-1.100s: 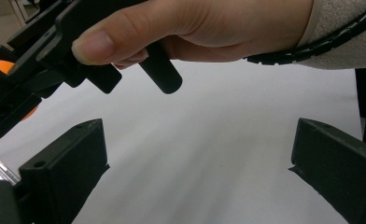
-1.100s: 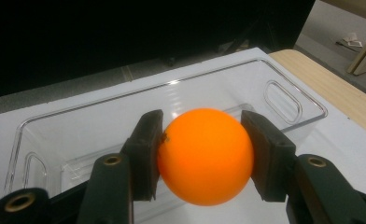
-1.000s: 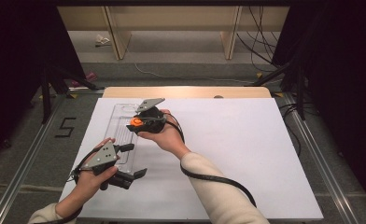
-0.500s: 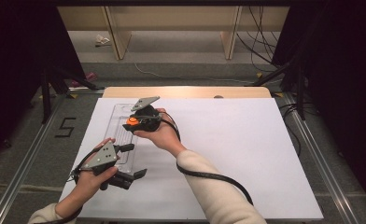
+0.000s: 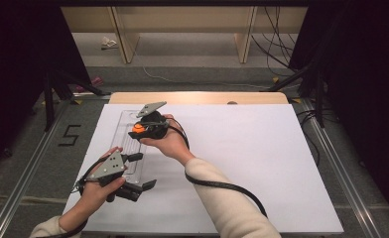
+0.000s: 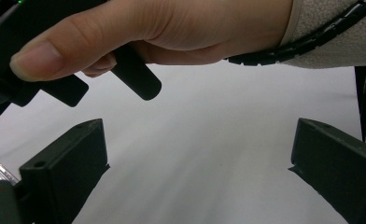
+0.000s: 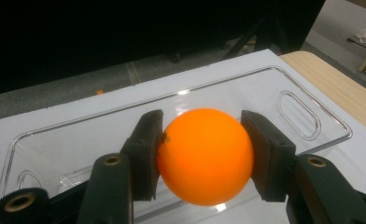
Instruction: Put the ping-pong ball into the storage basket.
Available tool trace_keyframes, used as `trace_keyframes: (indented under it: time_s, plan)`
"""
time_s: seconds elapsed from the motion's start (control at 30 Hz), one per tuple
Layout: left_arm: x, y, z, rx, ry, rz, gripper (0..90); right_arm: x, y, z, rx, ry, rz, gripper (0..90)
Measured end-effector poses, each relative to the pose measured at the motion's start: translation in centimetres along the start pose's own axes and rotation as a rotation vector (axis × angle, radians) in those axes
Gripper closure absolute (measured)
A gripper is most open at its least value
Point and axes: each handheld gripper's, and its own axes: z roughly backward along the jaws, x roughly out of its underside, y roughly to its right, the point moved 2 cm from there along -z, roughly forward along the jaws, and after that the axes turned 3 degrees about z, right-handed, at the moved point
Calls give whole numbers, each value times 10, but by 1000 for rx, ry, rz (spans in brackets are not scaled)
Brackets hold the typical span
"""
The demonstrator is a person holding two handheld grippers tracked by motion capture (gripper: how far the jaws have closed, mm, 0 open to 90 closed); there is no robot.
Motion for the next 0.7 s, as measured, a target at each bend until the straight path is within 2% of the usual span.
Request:
trace_keyframes:
  time_s: [0.7]
  plan:
    - [0,0,0,2,-1,-3,33,-6,-2,-14,-20,-26,8,515]
